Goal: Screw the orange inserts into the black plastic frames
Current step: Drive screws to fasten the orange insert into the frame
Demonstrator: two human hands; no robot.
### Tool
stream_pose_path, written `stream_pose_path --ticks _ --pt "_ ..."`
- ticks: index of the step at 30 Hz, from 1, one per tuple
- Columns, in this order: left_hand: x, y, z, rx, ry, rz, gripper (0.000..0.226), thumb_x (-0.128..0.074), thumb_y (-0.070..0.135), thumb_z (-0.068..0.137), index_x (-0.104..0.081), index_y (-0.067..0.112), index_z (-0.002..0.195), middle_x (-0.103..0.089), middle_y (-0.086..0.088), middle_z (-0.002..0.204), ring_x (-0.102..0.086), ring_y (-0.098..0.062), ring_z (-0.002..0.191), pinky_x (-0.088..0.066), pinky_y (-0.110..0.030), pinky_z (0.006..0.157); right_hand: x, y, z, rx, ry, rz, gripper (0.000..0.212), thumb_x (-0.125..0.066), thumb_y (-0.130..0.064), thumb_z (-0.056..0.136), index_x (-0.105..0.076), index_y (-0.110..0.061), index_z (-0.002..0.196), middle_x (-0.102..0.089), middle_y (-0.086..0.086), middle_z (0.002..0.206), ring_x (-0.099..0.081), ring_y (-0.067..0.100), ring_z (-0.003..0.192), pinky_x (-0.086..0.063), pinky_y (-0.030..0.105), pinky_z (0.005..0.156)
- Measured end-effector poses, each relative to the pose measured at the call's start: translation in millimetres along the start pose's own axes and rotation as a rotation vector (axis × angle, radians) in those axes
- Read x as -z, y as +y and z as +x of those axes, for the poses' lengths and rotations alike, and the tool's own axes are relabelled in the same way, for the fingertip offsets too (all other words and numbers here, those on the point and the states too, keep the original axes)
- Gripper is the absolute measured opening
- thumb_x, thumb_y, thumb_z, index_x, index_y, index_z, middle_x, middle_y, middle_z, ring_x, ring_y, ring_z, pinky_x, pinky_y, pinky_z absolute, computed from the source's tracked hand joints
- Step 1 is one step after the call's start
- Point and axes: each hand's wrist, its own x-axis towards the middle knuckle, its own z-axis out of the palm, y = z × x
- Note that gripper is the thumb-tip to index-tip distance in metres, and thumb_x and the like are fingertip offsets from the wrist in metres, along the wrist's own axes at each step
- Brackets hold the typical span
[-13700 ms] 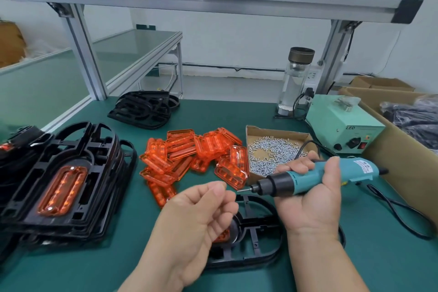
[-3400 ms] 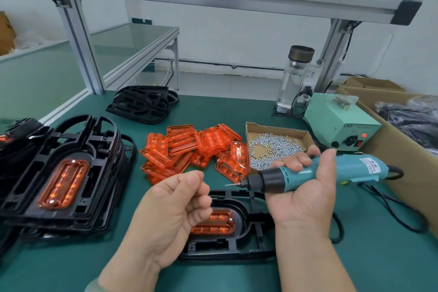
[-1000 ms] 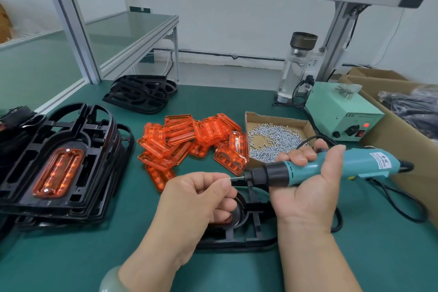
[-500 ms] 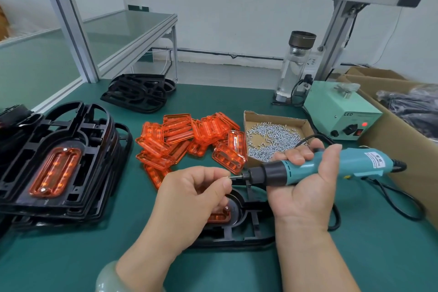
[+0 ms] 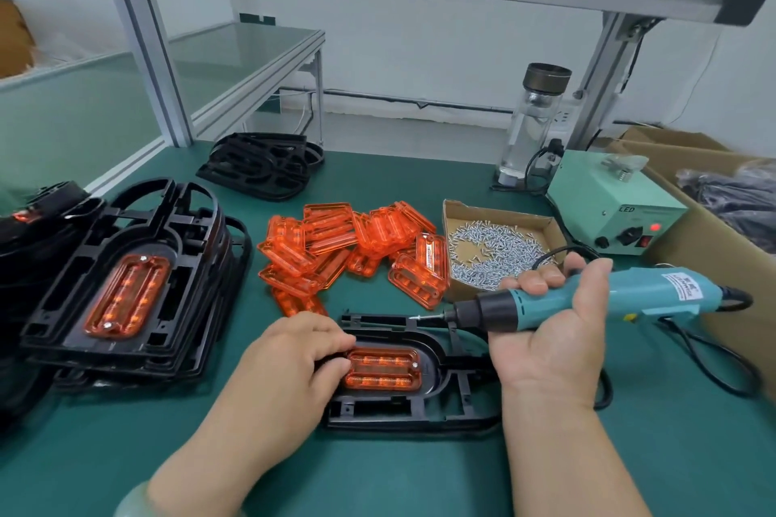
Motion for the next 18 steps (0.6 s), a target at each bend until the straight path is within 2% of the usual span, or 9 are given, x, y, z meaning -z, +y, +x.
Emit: stream_pose_path --ticks 3,7,10,13,18 --pt "2.0 -4.5 -2.7 -0.017 -0.038 -0.006 0.034 -0.064 0.040 0.084 -0.065 0.031 0.117 -0.048 0.034 0.105 -0.038 0.011 0.105 -0.022 0.005 0.086 0.5 0.4 -0.9 0.002 -0.005 -0.027 0.019 -0.057 -0.043 0.092 -0.051 -0.026 0.086 -0.045 -0.013 0.062 -0.044 0.004 0.049 -0.044 0.018 0.056" --pt "-1.0 -4.6 -2.2 -0.008 -0.060 -0.034 0.039 -0.064 0.044 0.083 -0.064 0.030 0.120 -0.046 0.032 0.104 -0.035 0.010 0.108 -0.023 0.002 0.087 -1.5 4.3 -3.7 -0.015 -0.031 -0.075 0.019 -0.059 -0.043 0.089 -0.051 -0.025 0.088 -0.046 -0.012 0.061 -0.044 0.005 0.049 -0.041 0.020 0.058" --pt "-3.3 -7.1 -1.6 0.038 -0.025 -0.035 0.038 -0.066 0.047 0.080 -0.066 0.034 0.115 -0.044 0.029 0.102 -0.034 0.005 0.106 -0.026 -0.008 0.090 -6.6 7.7 -7.7 -0.032 -0.081 -0.101 0.026 -0.066 -0.043 0.075 -0.052 -0.024 0.088 -0.047 -0.010 0.061 -0.044 0.006 0.049 -0.042 0.020 0.057" --pt "-2.8 -10.6 -1.7 0.098 -0.025 -0.032 0.035 -0.066 0.046 0.081 -0.065 0.039 0.115 -0.040 0.028 0.101 -0.031 -0.001 0.106 -0.028 -0.023 0.099 -12.8 10.4 -11.5 -0.047 -0.107 -0.127 0.030 -0.069 -0.041 0.070 -0.051 -0.023 0.086 -0.048 -0.010 0.059 -0.046 0.005 0.047 -0.044 0.018 0.053" --pt "-2.0 -12.8 -1.3 0.107 -0.059 -0.037 0.032 -0.066 0.042 0.083 -0.063 0.043 0.115 -0.040 0.029 0.102 -0.032 -0.003 0.108 -0.028 -0.028 0.103 -21.6 16.9 -14.5 -0.103 -0.111 -0.183 0.020 -0.067 -0.037 0.083 -0.053 -0.022 0.081 -0.049 -0.008 0.058 -0.046 0.006 0.046 -0.042 0.019 0.053"
